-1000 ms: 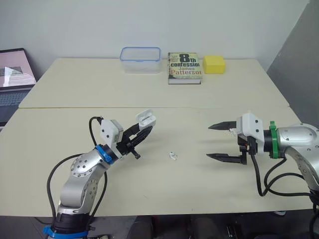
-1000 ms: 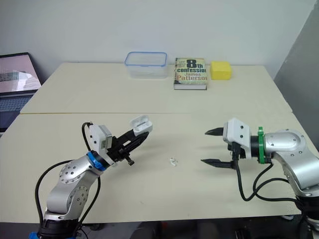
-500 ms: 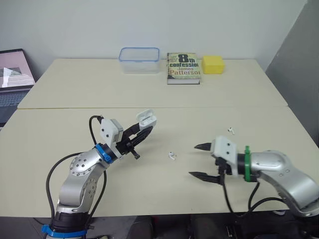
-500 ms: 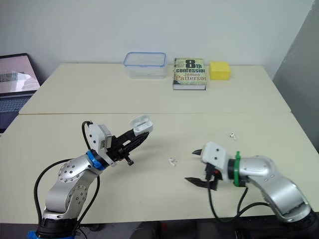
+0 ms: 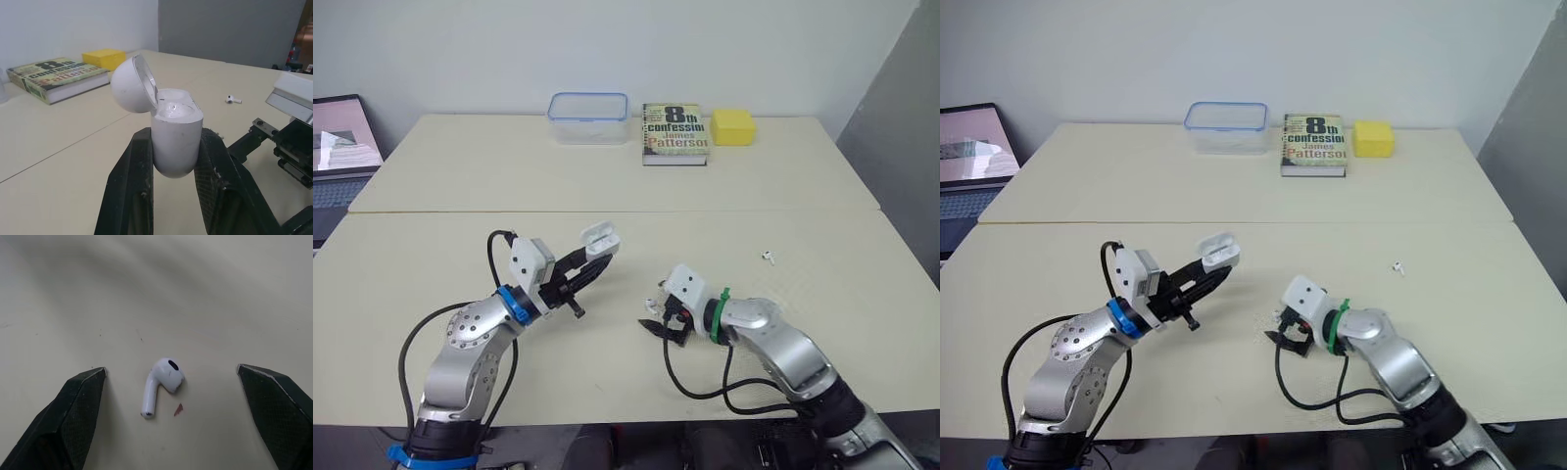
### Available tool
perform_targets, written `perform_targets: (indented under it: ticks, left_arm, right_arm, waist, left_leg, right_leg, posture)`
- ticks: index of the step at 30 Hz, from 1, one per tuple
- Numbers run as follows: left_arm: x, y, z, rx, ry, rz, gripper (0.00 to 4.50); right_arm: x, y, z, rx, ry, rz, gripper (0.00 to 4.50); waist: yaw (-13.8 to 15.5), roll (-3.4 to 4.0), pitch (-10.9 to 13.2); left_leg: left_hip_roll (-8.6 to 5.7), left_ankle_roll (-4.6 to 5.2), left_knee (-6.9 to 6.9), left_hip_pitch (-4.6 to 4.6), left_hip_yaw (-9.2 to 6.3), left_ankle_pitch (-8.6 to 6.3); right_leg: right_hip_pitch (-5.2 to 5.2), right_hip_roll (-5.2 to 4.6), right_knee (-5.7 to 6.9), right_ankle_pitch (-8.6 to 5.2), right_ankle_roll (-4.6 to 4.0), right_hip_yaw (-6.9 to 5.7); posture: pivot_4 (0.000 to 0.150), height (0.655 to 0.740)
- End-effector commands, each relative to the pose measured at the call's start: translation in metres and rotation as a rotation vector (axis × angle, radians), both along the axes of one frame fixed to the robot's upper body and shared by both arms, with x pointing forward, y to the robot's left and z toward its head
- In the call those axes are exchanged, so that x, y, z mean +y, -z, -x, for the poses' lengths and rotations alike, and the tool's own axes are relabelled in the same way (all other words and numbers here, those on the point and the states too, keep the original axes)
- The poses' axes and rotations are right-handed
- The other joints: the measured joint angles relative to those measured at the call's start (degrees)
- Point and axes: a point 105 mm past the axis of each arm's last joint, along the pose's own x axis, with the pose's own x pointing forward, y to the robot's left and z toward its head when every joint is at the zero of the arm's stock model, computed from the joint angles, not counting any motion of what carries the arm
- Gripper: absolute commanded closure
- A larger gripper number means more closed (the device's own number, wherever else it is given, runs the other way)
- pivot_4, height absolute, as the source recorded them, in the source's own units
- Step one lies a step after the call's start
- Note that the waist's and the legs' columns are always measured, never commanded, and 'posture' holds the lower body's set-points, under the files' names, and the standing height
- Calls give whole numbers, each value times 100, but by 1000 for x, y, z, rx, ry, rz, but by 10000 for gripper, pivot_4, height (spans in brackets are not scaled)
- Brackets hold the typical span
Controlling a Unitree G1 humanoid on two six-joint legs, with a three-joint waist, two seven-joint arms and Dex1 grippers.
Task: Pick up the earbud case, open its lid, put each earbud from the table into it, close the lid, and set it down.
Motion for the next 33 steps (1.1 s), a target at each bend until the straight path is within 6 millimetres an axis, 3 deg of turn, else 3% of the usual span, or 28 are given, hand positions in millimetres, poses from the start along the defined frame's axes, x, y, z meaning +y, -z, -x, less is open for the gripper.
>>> perform_targets:
  ticks: [1, 3, 6, 12, 16, 21, 25, 33]
  left_arm:
    - [1, -7, 2, -37, 3, -11, 37513]
    - [2, -6, 2, -36, 1, -13, 37513]
    - [2, -4, 2, -32, 0, -18, 37513]
    - [1, -2, 3, -29, 2, -20, 37513]
    - [0, -3, 4, -31, 3, -21, 37513]
    - [-1, -3, 6, -31, 8, -23, 37513]
    - [-2, -4, 8, -32, 13, -25, 37513]
    - [-2, -3, 15, -22, 9, -30, 37513]
  right_arm:
    - [2, 1, -4, -26, 26, 9, 0]
    - [0, 5, -4, -21, 38, 20, 0]
    - [-4, 10, -2, -1, 52, 33, 6080]
    - [-12, 11, -3, 13, 80, 43, 26475]
    - [-22, 2, 0, 5, 57, 51, 39783]
    - [-44, -13, 16, -6, -117, 107, 40290]
    - [-90, -17, 32, -1, -335, 275, 40291]
    - [-152, -4, 43, 69, -491, 463, 40292]
  waist:
    - [-1, 1, -1]
    - [-1, 1, -2]
    - [-2, 2, -4]
    - [10, 2, -6]
    - [21, 2, -6]
    - [44, 2, -6]
    - [59, 3, -5]
    - [3, 2, -5]
  left_leg:
    - [1, 0, 0, 0, 0, 0]
    - [2, 0, -1, 2, 1, 0]
    - [3, 0, -1, 6, 1, 0]
    - [0, 0, 1, 11, -1, 0]
    - [-2, 0, 0, 18, -2, 0]
    - [-8, 1, -1, 14, -2, -1]
    - [-13, 2, -1, 14, -1, -2]
    - [-32, 2, -3, 25, 1, -2]
  right_leg:
    - [0, 0, 0, 0, 0, 0]
    - [0, 2, 1, 0, 0, 0]
    - [3, 2, 2, 0, -1, 0]
    - [12, 1, 1, 1, -1, -1]
    - [20, 0, 0, 1, -1, -2]
    - [21, -5, -9, 0, 0, -2]
    - [22, -8, -12, 0, 0, -3]
    - [28, -2, -10, -1, 0, -1]
  posture:
    - [1500, 7400]
    - [1500, 7400]
    - [1500, 7400]
    - [1500, 7400]
    - [1500, 7400]
    - [1500, 7400]
    - [1500, 7400]
    - [1500, 7400]
